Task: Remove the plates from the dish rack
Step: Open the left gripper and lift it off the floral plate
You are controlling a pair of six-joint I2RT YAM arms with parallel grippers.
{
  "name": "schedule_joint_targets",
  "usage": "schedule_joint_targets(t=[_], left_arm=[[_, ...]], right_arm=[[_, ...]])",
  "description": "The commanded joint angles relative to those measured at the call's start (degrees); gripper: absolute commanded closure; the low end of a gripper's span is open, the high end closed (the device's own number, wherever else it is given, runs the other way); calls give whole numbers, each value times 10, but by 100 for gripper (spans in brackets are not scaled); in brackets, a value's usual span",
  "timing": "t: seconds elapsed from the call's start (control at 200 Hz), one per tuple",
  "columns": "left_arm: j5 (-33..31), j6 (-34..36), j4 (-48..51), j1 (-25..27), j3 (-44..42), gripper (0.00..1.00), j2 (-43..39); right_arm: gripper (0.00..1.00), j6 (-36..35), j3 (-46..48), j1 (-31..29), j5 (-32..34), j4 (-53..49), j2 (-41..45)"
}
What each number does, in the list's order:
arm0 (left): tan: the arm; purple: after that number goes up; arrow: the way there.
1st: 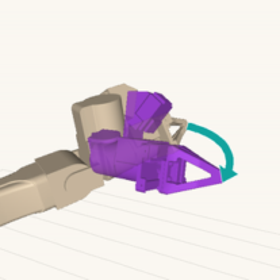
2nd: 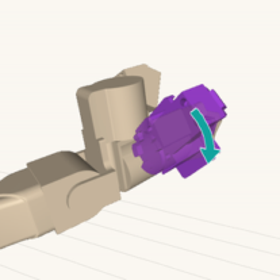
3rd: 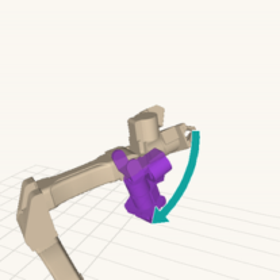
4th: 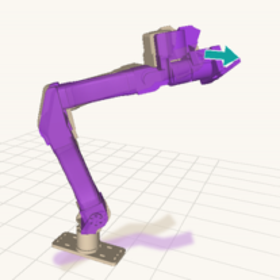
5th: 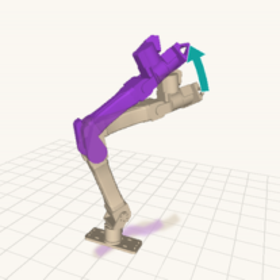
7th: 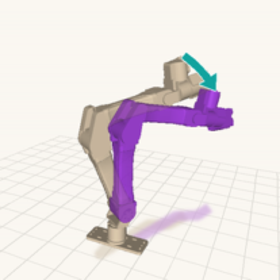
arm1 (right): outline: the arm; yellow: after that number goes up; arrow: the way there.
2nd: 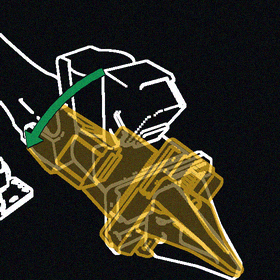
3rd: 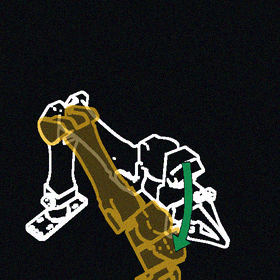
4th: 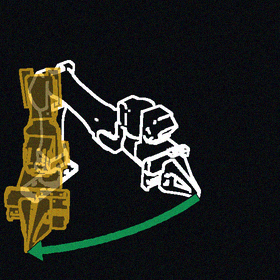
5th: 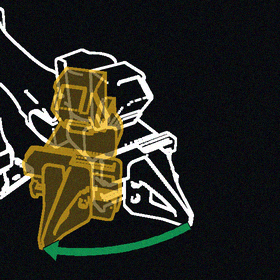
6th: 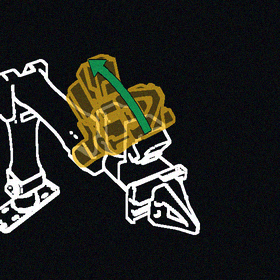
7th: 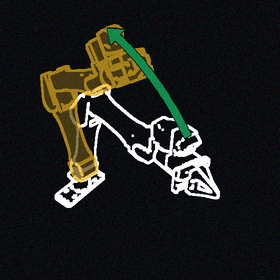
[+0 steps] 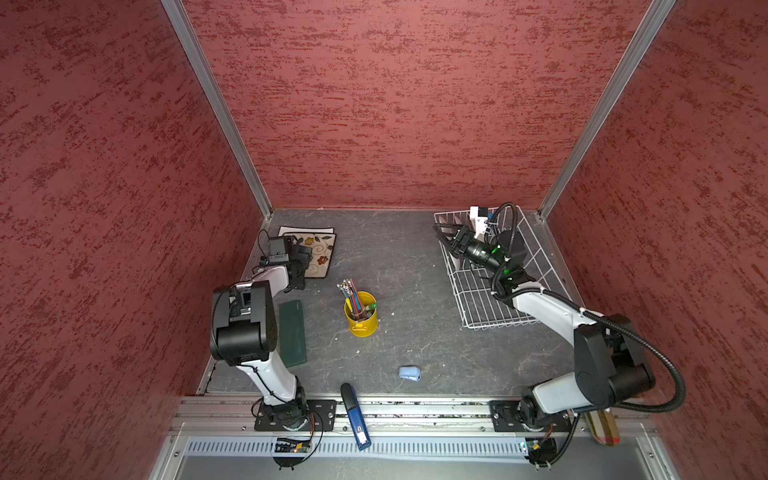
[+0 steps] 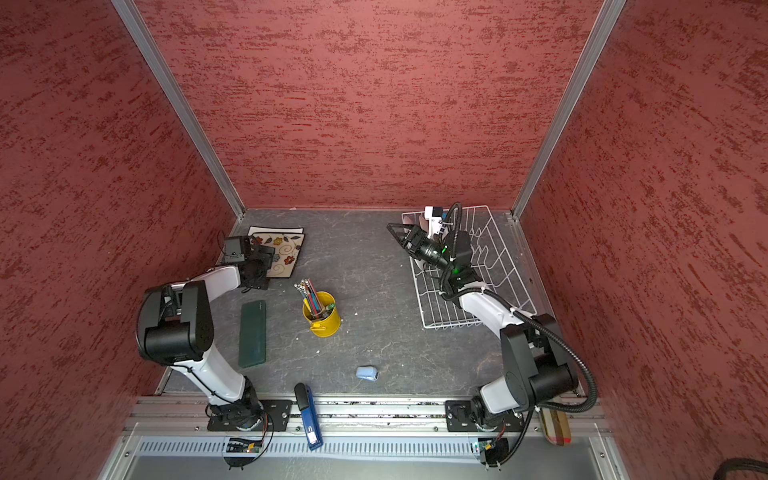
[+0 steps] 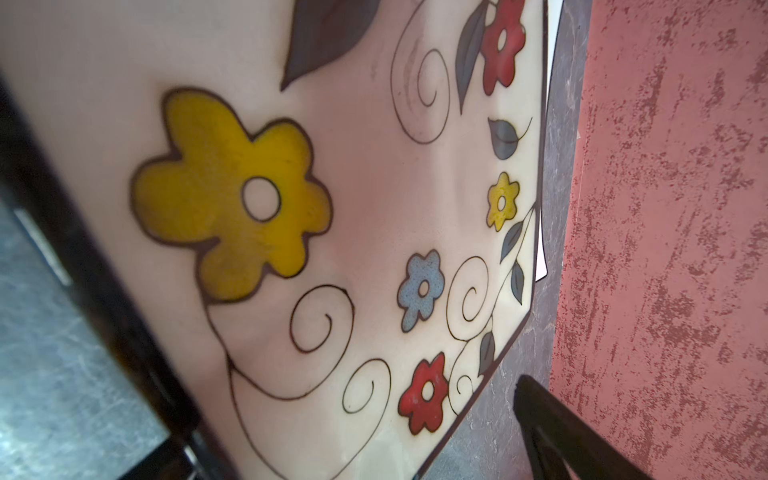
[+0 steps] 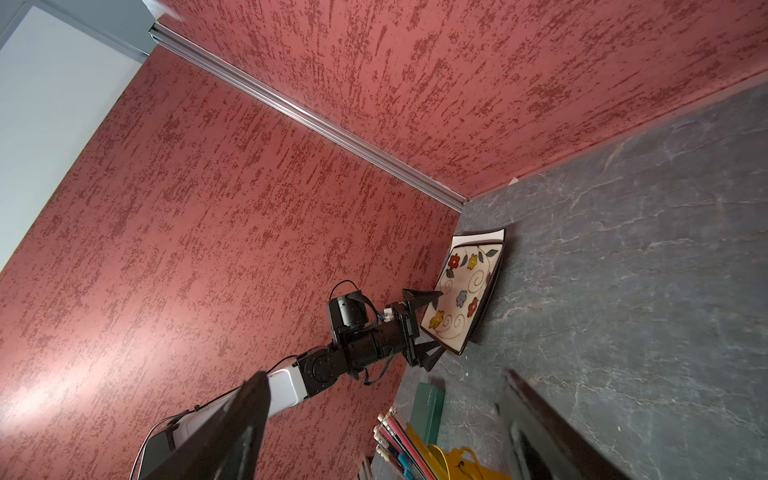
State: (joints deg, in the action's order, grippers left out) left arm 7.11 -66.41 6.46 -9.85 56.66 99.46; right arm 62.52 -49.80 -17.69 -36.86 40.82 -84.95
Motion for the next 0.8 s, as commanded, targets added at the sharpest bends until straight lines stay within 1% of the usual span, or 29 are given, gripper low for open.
schedule_joint_targets(t=[0.0, 0.11, 0.296, 0.626, 0.716, 0.797], left_arm=[[-5, 9, 0, -5, 42, 0, 15], [35, 12, 5, -16, 55, 1, 32], [33, 9, -7, -13, 24, 1, 14], [-14, 32, 34, -13, -38, 1, -82], [-1, 36, 37, -17, -50, 1, -114], [8, 57, 35, -14, -44, 0, -140]], right_arm=[[14, -4, 3, 0, 9, 17, 14], [14, -9, 3, -1, 9, 13, 14], [14, -3, 4, -1, 11, 19, 14], [14, -9, -5, -1, 9, 12, 10], [14, -6, -7, -1, 7, 17, 6], [14, -5, -8, -1, 5, 18, 4]])
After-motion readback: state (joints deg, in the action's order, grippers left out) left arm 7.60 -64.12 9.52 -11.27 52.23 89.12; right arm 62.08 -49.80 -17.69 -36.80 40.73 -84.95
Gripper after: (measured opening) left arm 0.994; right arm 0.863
